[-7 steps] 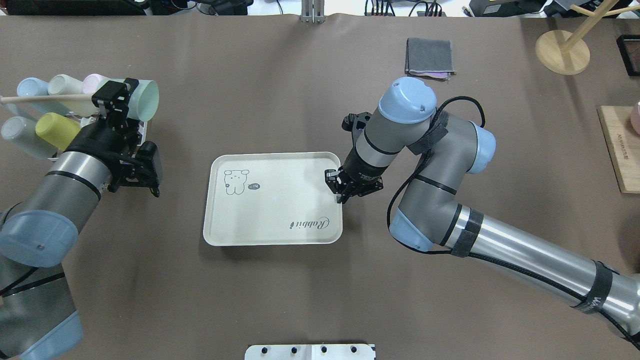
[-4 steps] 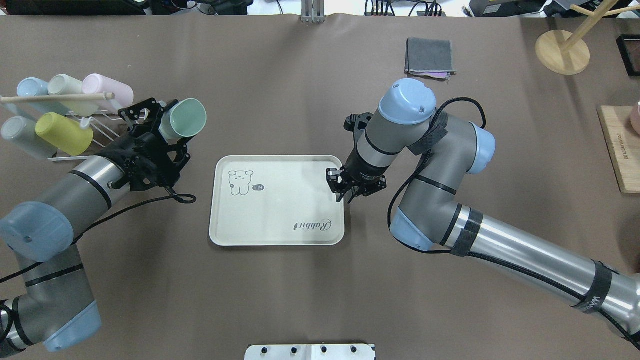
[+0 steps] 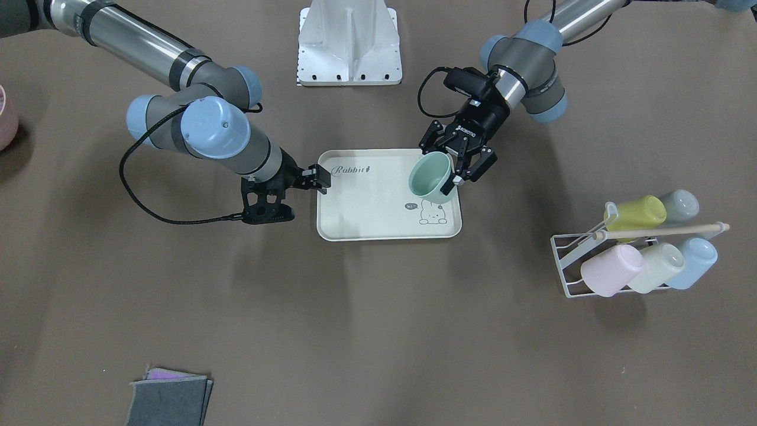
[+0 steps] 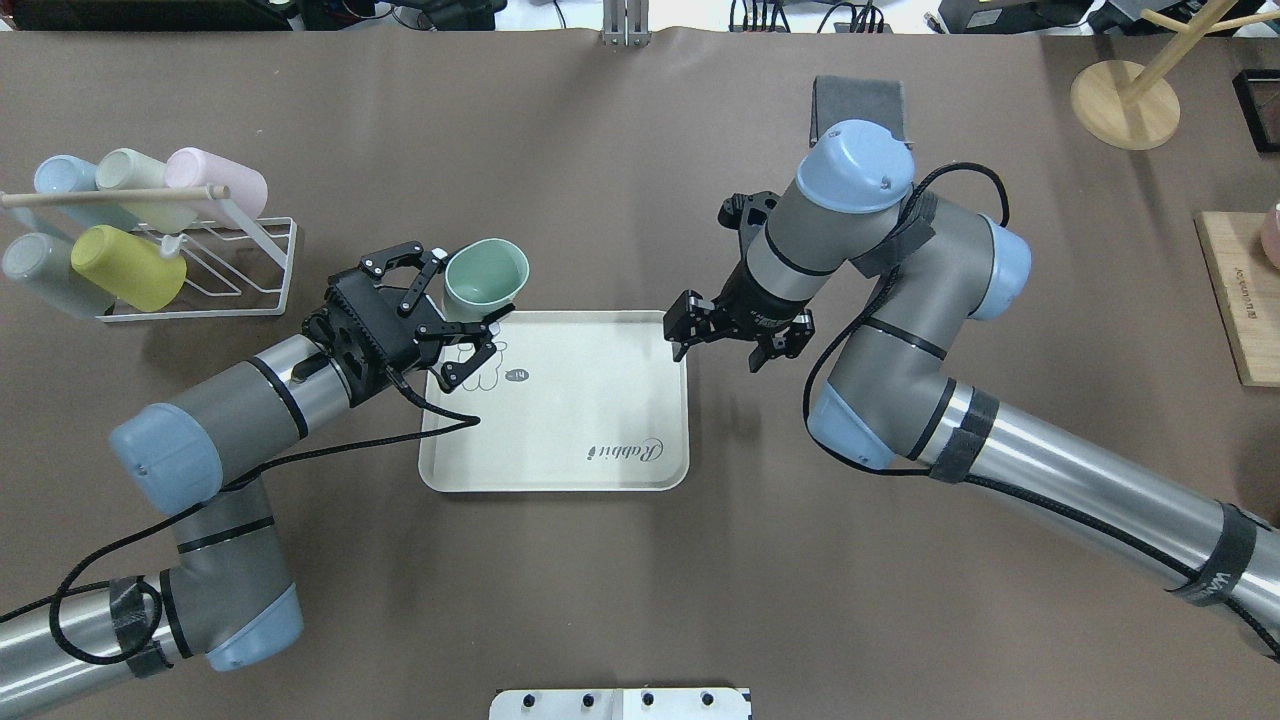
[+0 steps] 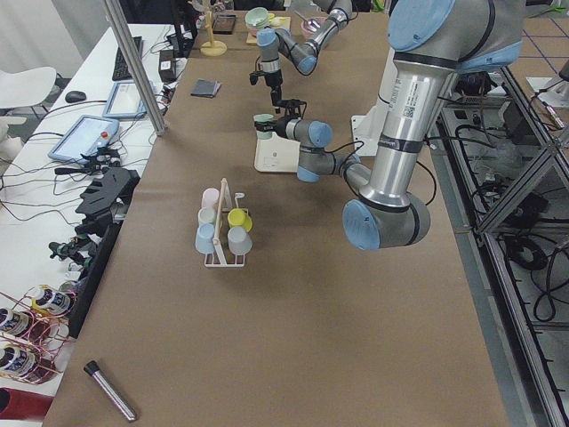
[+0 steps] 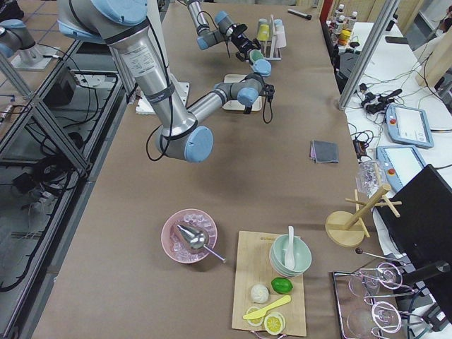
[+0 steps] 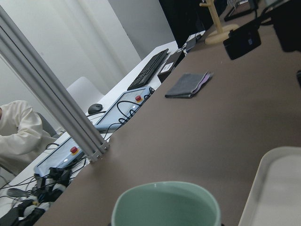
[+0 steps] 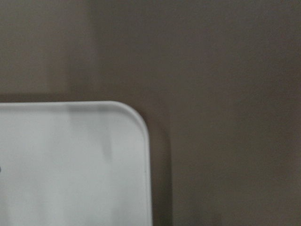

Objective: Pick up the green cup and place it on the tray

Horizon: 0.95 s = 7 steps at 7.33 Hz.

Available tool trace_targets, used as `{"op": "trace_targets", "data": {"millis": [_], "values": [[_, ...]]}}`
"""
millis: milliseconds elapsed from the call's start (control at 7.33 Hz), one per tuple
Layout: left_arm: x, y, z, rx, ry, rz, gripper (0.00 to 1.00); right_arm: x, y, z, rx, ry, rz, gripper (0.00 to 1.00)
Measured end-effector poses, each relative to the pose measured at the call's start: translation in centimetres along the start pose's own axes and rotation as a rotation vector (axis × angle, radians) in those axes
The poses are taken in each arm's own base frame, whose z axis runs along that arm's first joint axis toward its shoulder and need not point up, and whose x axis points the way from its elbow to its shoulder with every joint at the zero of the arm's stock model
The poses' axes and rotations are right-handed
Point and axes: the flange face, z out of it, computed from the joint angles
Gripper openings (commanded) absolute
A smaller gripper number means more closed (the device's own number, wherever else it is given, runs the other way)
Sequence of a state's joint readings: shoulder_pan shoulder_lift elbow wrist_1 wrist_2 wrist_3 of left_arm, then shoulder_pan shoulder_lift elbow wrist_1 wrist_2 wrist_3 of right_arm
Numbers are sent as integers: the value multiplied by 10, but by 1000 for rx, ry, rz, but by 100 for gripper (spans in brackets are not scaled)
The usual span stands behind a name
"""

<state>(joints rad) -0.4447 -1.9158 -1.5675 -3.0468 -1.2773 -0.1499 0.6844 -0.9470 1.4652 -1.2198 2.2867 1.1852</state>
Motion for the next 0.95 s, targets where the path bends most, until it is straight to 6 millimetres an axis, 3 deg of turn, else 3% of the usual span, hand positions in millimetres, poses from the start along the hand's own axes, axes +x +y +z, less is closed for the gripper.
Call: {"op": "trace_targets", "data": {"millis": [273, 409, 682, 955], "values": [[14, 20, 10, 123, 93, -129, 3, 51, -25, -26, 4, 24, -50, 100], [22, 33, 15, 150, 132, -192, 3, 77, -27, -35, -1, 43, -87, 100], [39, 49, 24, 141, 193, -263, 3, 136, -22, -52, -20, 99, -152, 100], [46, 60, 32, 105, 221, -286, 3, 204, -18, -91, -26, 149, -184, 100]]}}
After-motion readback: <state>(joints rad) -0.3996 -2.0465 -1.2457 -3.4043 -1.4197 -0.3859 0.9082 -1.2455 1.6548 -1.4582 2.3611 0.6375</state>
